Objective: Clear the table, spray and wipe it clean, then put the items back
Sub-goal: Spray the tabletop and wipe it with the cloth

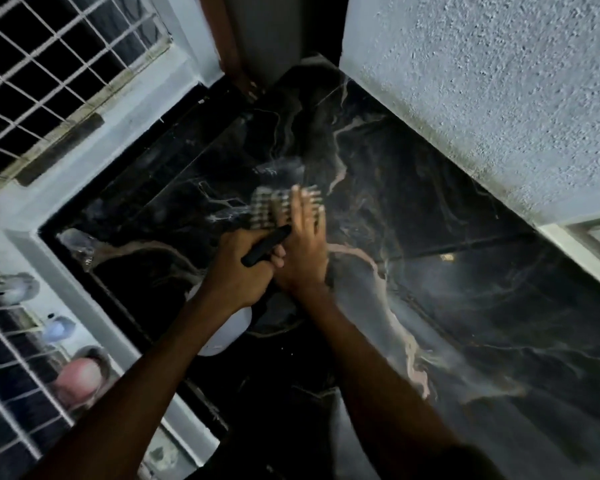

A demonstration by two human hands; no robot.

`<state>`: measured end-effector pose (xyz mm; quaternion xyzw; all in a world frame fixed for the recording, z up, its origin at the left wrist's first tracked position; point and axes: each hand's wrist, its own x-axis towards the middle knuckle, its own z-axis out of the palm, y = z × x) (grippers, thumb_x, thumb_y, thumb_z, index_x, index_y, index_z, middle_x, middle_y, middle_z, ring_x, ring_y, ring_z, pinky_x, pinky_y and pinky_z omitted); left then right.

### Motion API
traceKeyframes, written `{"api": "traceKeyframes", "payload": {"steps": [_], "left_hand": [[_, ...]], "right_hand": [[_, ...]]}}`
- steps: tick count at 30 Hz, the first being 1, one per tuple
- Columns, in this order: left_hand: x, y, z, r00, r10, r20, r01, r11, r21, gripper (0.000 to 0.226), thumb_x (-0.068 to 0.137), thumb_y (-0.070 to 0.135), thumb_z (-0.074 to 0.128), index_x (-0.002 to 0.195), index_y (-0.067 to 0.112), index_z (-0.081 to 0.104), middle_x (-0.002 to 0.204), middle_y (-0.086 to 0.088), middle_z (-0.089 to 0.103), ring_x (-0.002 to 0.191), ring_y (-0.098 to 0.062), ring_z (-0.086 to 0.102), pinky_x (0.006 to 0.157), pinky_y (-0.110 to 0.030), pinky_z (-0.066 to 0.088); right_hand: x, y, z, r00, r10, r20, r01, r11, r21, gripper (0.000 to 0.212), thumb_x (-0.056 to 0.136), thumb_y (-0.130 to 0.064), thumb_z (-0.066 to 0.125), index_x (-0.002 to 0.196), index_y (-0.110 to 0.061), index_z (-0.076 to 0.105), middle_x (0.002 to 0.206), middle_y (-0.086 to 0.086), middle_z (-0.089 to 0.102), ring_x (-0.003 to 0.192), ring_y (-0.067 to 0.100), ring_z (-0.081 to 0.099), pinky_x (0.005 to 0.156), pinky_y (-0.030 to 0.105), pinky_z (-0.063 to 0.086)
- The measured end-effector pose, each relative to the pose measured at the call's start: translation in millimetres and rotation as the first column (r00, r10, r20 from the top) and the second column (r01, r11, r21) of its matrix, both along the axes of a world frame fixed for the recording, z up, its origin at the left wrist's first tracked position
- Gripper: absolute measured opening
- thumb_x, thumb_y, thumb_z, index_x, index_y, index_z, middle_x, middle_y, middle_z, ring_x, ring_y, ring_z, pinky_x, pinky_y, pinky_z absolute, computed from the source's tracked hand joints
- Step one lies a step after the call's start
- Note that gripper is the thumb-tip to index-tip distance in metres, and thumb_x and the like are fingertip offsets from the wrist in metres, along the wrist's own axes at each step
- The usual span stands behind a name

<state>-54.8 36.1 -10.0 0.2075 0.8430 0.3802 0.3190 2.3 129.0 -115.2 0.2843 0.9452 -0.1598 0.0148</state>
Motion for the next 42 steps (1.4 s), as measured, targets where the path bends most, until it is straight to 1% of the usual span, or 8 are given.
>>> {"api": "traceKeyframes", "payload": {"steps": [3,7,10,14,23,30,36,42], "left_hand": [[-3.7,-27.3,4.6,0.993,-0.011,-0.121,0.011,1.000,-0.005,0.019,0.074,-0.009,0.063,0.078,0.007,0.073,0.075,0.000,0.074,0.075,-0.014,0.069,0.069,-0.030,0.057],[-6.5,-62.6,1.5,0.996,0.086,-0.017,-0.087,0.996,-0.033,0.020,0.077,-0.013,0.063,0.074,0.005,0.072,0.069,0.000,0.070,0.065,-0.008,0.066,0.056,-0.020,0.049],[0.8,-82.7,4.8,0.989,0.148,0.016,-0.147,0.988,-0.042,0.019,0.078,-0.017,0.059,0.078,-0.003,0.071,0.067,-0.003,0.068,0.056,0.002,0.062,0.048,-0.007,0.042],[7.7,-110.8,5.1,0.978,0.203,0.056,-0.202,0.979,-0.030,0.027,0.080,-0.021,0.056,0.077,0.003,0.068,0.066,-0.004,0.064,0.049,0.004,0.059,0.045,-0.007,0.041],[4.1,-171.4,5.1,0.985,0.149,-0.088,-0.154,0.986,-0.059,0.014,0.078,-0.012,0.062,0.075,-0.002,0.071,0.072,-0.009,0.071,0.062,-0.013,0.062,0.055,-0.019,0.048],[-3.8,-202.2,-3.2,0.996,0.047,-0.073,-0.064,0.966,-0.252,0.020,0.068,0.023,0.054,0.061,0.007,0.064,0.062,-0.013,0.065,0.063,-0.034,0.065,0.062,-0.048,0.058],[7.6,-203.6,-5.0,0.995,-0.086,0.045,0.094,0.968,-0.232,0.014,0.072,0.021,0.055,0.070,0.013,0.066,0.074,-0.008,0.068,0.078,-0.033,0.066,0.073,-0.041,0.058],[14.3,-205.3,-4.9,0.991,-0.122,-0.052,0.110,0.973,-0.203,0.023,0.069,0.024,0.046,0.062,0.007,0.061,0.061,-0.010,0.058,0.062,-0.033,0.058,0.056,-0.035,0.047]], "right_hand": [[50.0,-75.2,2.9,0.953,0.303,0.001,-0.302,0.952,-0.046,0.065,0.099,-0.049,0.046,0.158,-0.022,0.037,0.169,0.009,0.026,0.159,0.028,0.010,0.128,0.054,0.007],[110.4,-31.5,-1.2,0.943,0.333,0.024,-0.332,0.942,-0.048,0.065,0.103,-0.051,0.038,0.163,-0.031,0.022,0.172,0.003,0.012,0.160,0.021,0.006,0.126,0.057,0.010],[99.8,56.2,-5.9,0.995,-0.002,0.102,-0.005,0.997,0.073,0.068,0.100,-0.054,0.030,0.162,-0.029,0.024,0.172,0.009,0.014,0.159,0.026,0.011,0.126,0.058,0.011],[36.2,65.7,3.9,0.899,-0.430,0.076,0.426,0.902,0.070,0.073,0.099,-0.052,0.029,0.164,-0.022,0.017,0.171,0.016,0.006,0.159,0.033,0.006,0.125,0.059,0.011],[66.7,-177.2,0.8,0.968,0.245,0.050,-0.242,0.969,-0.051,0.063,0.104,-0.049,0.035,0.163,-0.030,0.022,0.173,0.007,0.004,0.160,0.023,-0.002,0.127,0.055,0.008],[186.6,-71.8,-2.3,0.977,-0.173,0.129,0.169,0.985,0.040,0.067,0.098,-0.046,0.036,0.161,-0.023,0.029,0.171,0.009,0.015,0.157,0.031,0.017,0.124,0.059,0.019],[190.4,-66.2,-2.2,0.942,-0.299,0.154,0.292,0.954,0.067,0.068,0.099,-0.045,0.029,0.161,-0.018,0.028,0.171,0.013,0.016,0.157,0.033,0.015,0.125,0.056,0.015],[181.2,-118.2,-3.5,0.893,-0.422,0.155,0.416,0.907,0.069,0.069,0.100,-0.048,0.031,0.161,-0.016,0.028,0.169,0.019,0.018,0.156,0.037,0.017,0.123,0.059,0.021]]}}
